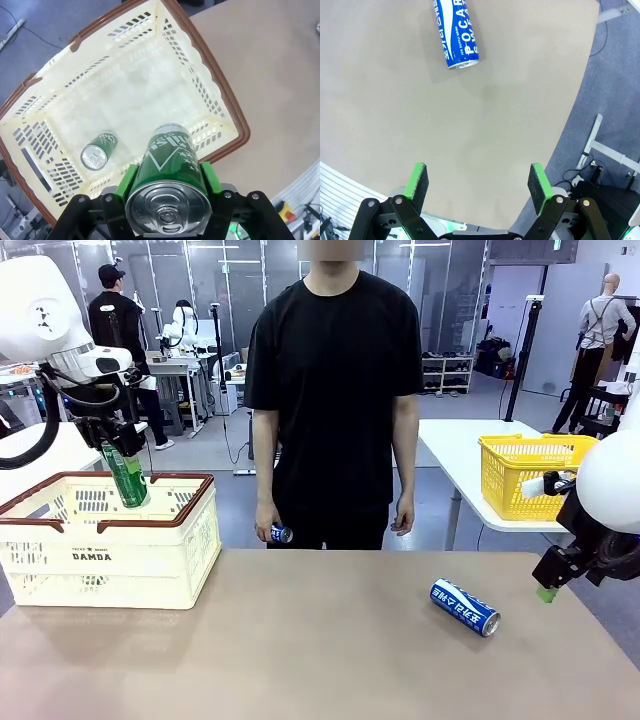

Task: Place the drinks into the Shopping basket.
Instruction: Pick up one drink and place it into the Shopping basket.

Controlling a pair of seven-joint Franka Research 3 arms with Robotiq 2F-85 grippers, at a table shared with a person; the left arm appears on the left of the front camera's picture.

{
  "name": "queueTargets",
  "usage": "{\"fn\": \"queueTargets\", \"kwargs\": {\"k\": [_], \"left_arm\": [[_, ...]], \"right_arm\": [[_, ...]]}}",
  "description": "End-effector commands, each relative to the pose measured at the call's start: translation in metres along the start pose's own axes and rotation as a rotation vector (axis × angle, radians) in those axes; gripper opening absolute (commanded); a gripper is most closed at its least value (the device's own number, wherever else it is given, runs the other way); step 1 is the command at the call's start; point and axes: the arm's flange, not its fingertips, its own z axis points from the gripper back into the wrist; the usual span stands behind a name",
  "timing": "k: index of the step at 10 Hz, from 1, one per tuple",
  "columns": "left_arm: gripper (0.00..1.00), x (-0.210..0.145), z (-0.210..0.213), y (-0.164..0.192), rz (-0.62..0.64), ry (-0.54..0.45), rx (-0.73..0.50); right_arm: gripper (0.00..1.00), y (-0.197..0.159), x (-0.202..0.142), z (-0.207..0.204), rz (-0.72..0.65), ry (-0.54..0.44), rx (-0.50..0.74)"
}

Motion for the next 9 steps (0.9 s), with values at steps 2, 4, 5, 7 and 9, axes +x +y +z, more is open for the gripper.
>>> {"fn": "queueTargets", "kwargs": {"k": [2,4,5,7,9], "left_arm": [[0.60,0.000,-0.013,0.010,0.063,0.039,0.031],[0.60,-0.003,-0.030,0.016,0.140,0.034,0.017],[0.60,-0.003,-0.040,0.018,0.186,0.046,0.012],[0.60,-0.005,-0.062,0.021,0.278,0.087,0.022],[0.60,-0.012,-0.074,0.017,0.258,0.084,-0.027]], "right_arm": [[1.00,-0.002,-0.001,0.001,0.014,0.002,0.002],[1.00,-0.002,-0.001,0.001,0.014,0.002,0.002],[1.00,-0.002,-0.001,0.001,0.014,0.002,0.002],[1.00,-0.002,-0.001,0.001,0.014,0.002,0.002],[1.00,-0.002,-0.001,0.001,0.014,0.002,0.002]]}}
